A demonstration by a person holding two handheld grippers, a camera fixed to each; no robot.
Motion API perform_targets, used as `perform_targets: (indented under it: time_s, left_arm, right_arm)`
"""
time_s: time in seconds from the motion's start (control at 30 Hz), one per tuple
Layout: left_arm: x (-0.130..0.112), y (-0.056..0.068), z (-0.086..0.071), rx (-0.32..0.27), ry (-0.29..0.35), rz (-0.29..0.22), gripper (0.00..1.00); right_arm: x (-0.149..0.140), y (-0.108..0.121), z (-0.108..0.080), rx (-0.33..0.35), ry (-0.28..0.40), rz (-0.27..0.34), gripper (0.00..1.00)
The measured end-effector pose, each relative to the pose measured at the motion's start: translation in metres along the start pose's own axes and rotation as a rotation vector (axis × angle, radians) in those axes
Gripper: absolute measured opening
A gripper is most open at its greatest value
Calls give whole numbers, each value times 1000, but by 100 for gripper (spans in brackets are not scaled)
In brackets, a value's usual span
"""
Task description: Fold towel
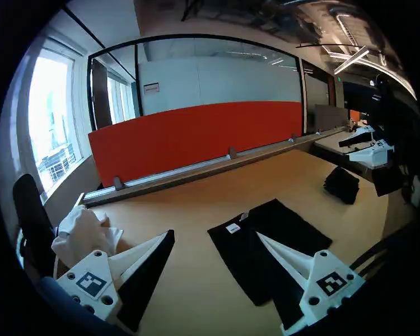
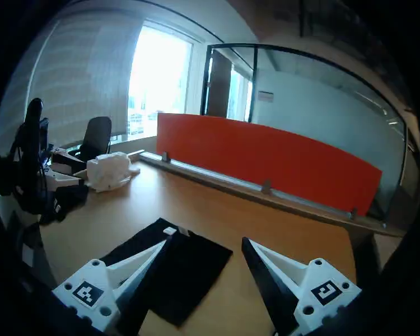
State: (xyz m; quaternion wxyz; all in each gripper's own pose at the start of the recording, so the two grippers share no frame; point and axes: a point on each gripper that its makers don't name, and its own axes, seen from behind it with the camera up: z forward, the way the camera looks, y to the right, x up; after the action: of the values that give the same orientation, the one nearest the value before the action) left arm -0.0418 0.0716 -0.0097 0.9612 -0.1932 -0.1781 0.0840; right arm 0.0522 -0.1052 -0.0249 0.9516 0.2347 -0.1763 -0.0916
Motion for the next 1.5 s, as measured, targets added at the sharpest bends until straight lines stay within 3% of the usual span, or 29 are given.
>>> perform_targets:
  time_s: [0.67,1.5]
  left_arm:
    - [-73,38,25,-72,-112,23,97]
    - [-155,65,50,-143,-280,36,97]
  right_arm:
    - [-74,-15,22,23,-105,-8,94]
    - [-166,-39,49,98,-277,-48,94]
